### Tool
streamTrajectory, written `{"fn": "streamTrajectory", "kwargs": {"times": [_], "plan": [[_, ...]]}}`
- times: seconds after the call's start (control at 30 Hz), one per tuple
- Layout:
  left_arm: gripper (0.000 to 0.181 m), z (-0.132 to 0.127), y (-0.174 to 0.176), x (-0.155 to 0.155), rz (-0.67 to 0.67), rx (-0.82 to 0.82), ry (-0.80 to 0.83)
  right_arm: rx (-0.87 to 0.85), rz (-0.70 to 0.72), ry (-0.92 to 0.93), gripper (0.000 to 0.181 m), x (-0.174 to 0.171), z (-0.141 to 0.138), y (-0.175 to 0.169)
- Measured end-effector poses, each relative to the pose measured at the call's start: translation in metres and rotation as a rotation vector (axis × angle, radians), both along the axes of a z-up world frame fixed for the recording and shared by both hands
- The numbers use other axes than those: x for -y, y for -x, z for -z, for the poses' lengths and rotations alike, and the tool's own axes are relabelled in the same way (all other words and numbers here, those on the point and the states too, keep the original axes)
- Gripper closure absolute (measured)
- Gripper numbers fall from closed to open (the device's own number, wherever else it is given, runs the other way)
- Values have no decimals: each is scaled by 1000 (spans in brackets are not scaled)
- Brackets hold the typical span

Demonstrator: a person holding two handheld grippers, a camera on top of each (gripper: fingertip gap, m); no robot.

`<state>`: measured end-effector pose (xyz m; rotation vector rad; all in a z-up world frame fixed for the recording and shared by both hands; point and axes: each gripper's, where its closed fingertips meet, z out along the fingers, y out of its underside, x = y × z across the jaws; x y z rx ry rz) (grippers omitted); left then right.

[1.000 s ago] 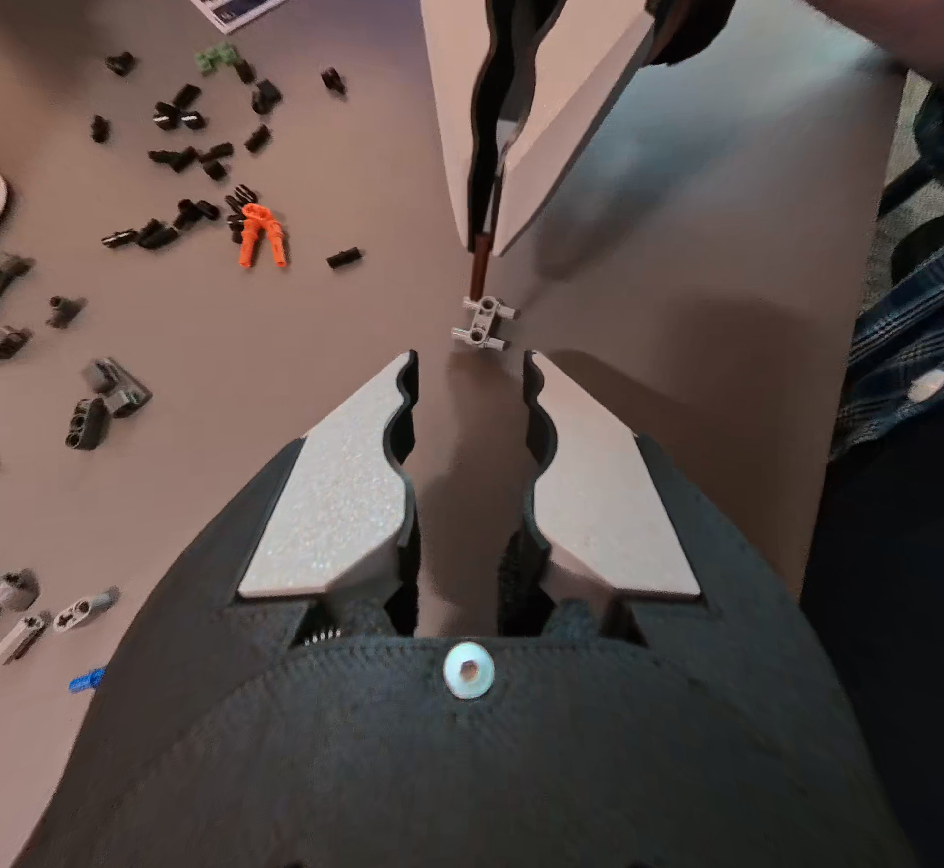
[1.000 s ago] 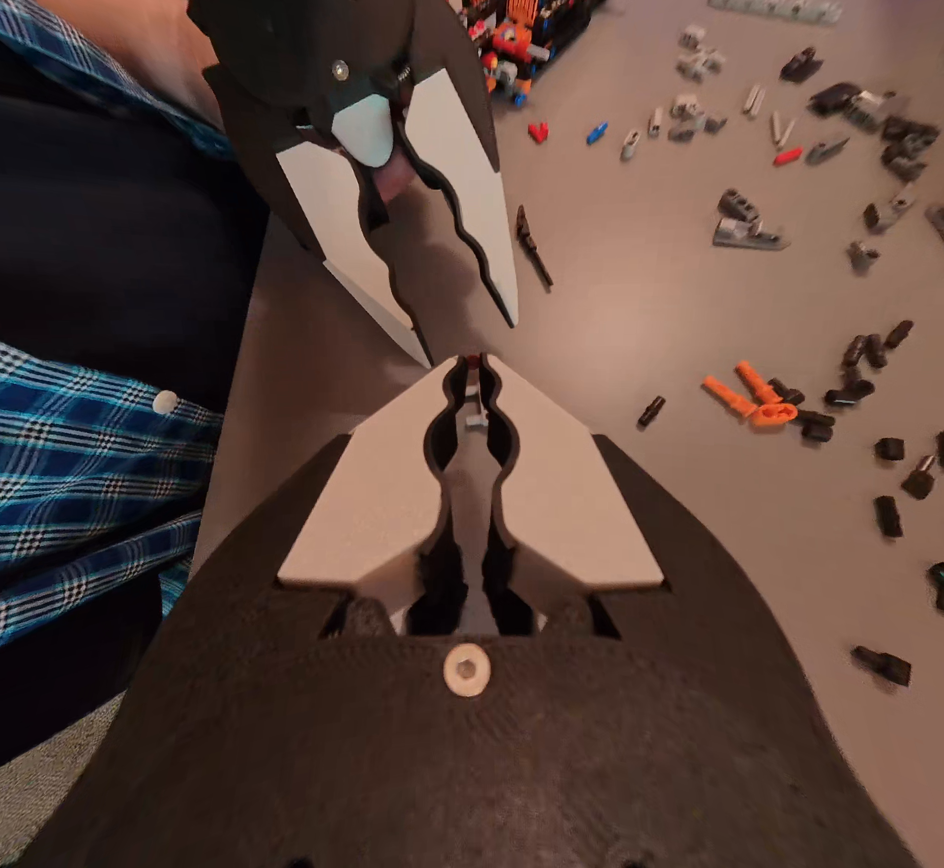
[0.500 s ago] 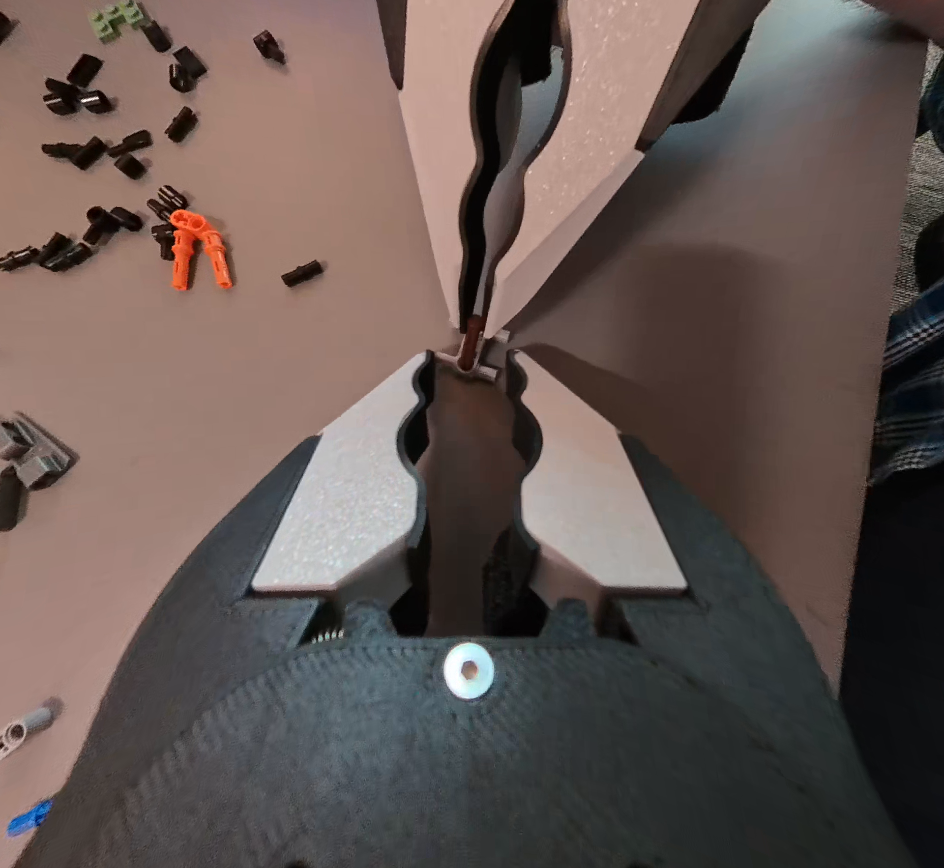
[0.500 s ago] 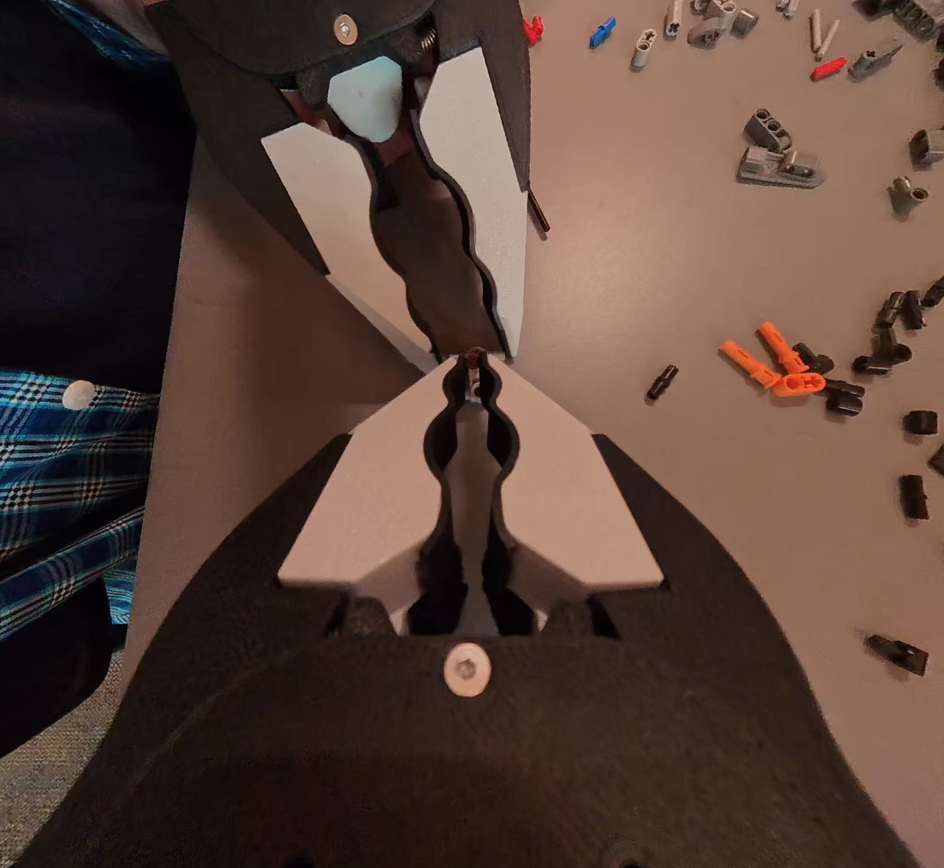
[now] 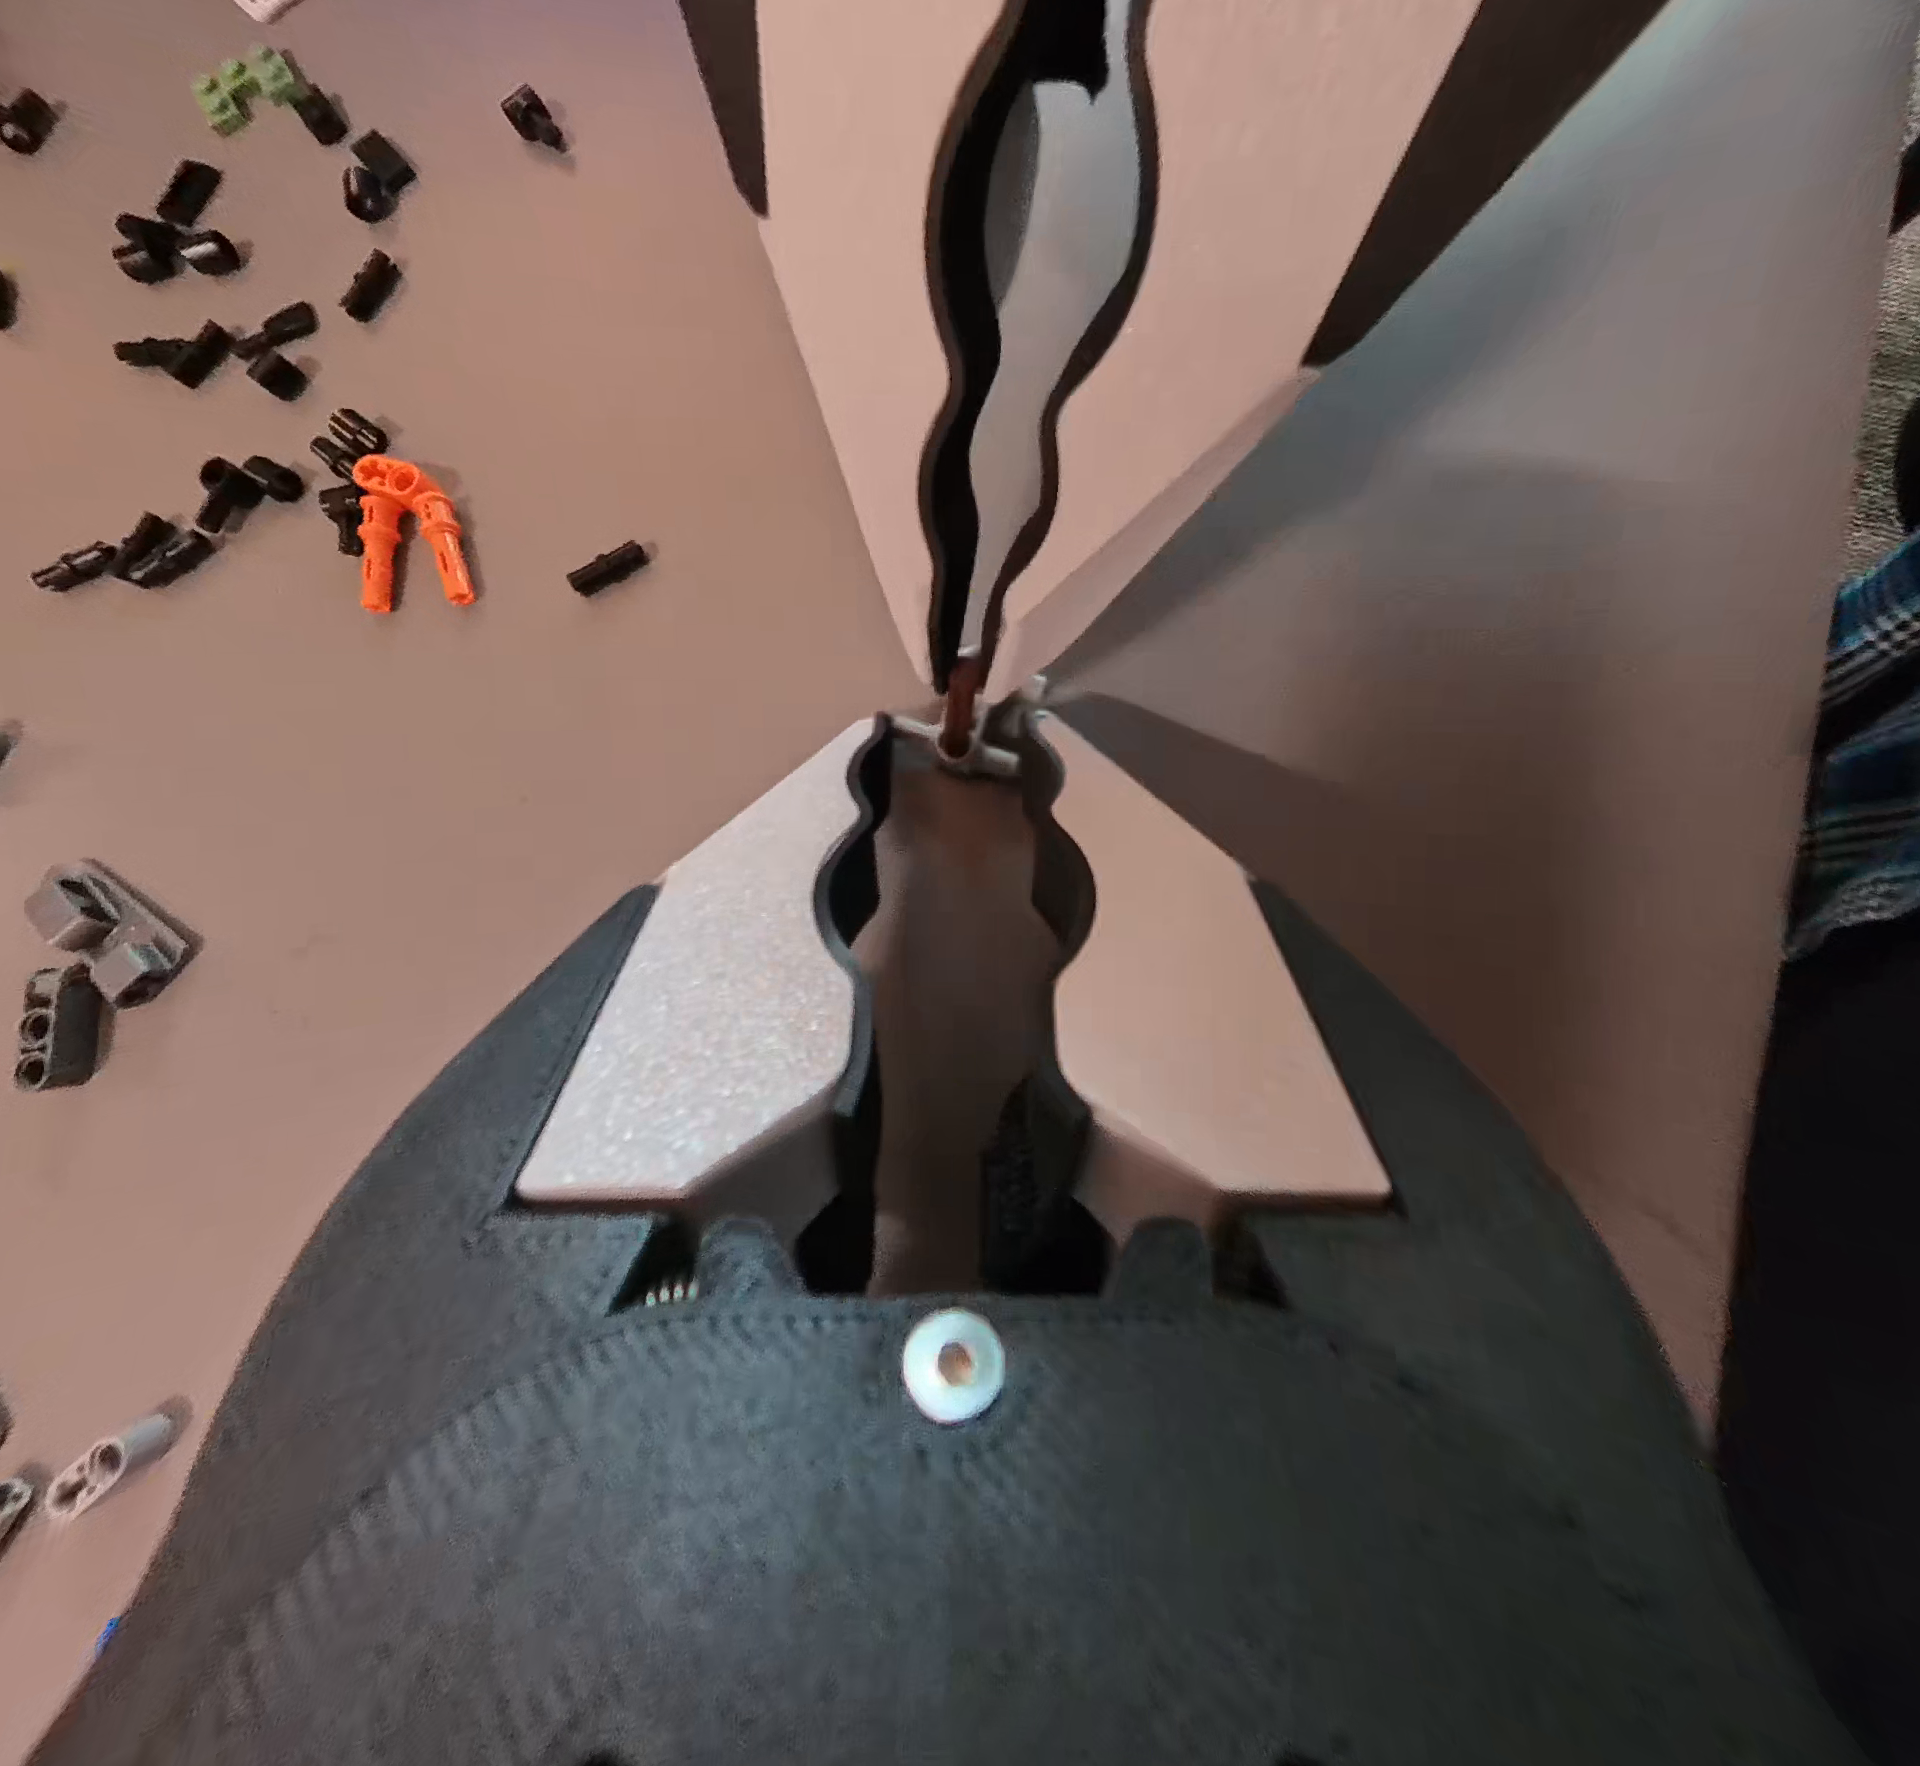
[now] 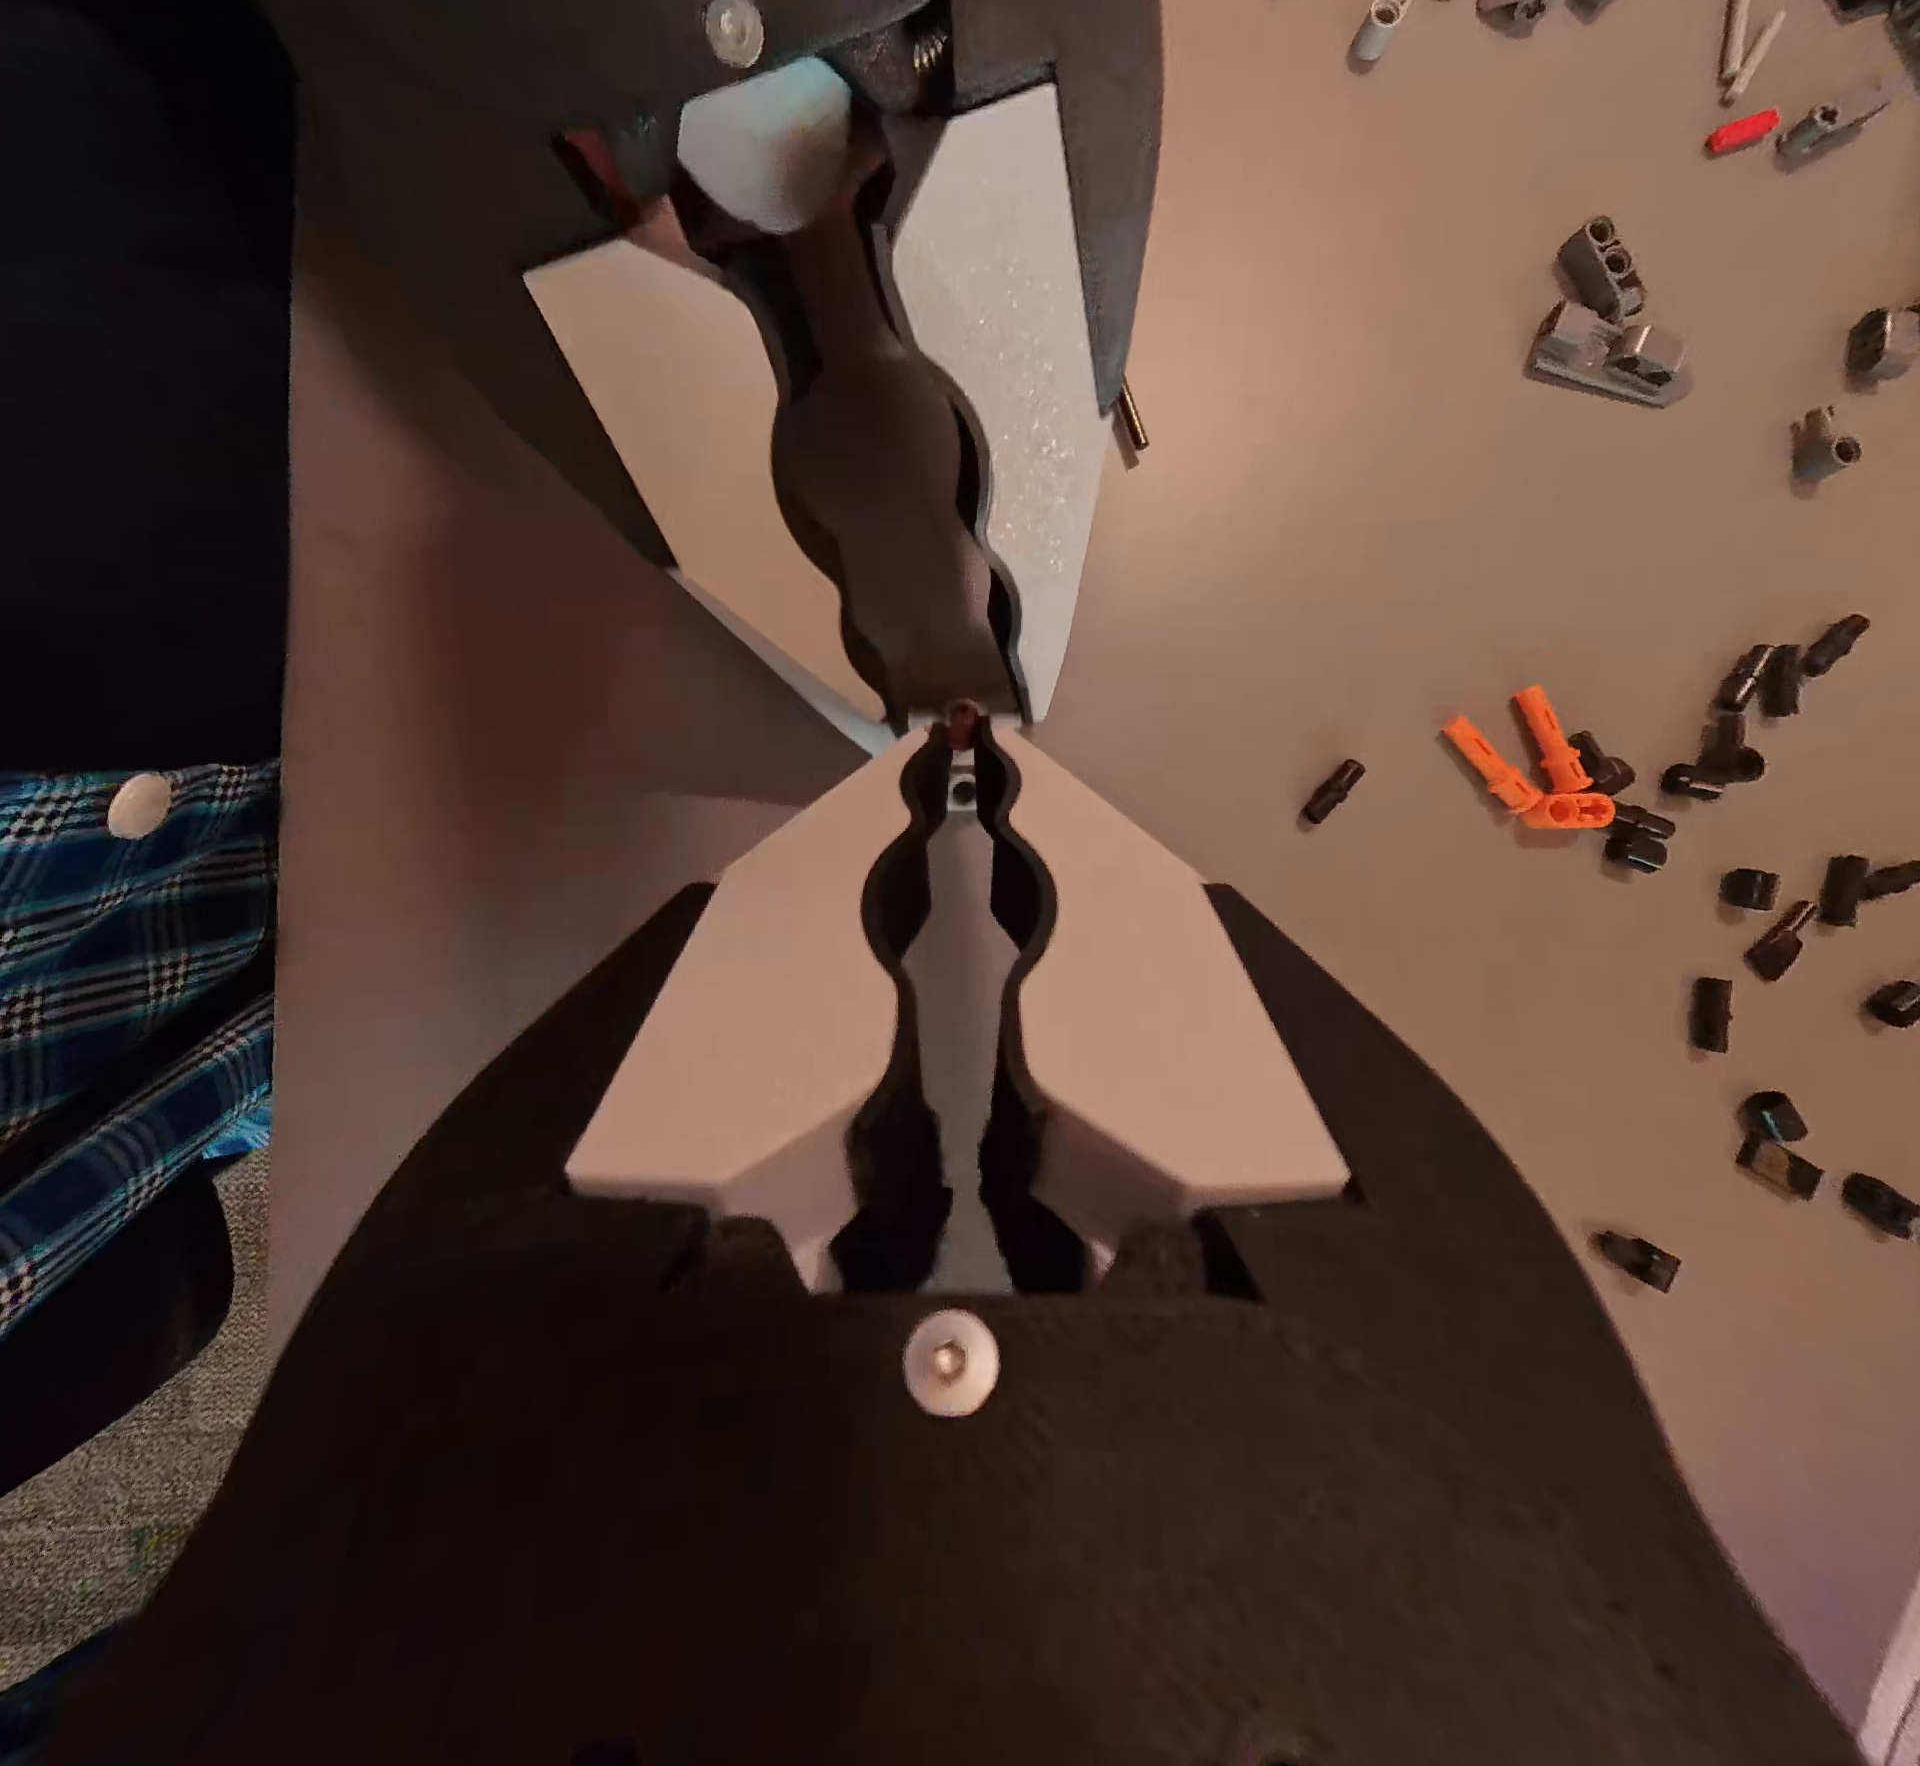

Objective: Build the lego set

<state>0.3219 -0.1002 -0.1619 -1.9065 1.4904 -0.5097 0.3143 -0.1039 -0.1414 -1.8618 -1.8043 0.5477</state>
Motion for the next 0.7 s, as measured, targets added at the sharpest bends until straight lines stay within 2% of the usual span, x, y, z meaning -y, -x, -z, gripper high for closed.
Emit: {"fn": "streamTrajectory", "kwargs": {"times": [0.1,0.23,0.53,0.7], "plan": [[142,1,5,3,32,-22,54,7,-5,14,179,-1,1,-1],[144,1,7,4,93,-35,93,5,-9,32,179,-2,1,-2],[157,1,3,-1,110,-3,85,-8,-18,59,179,-2,1,-1],[157,1,1,1,117,18,81,-8,-30,61,179,-1,0,1]]}}
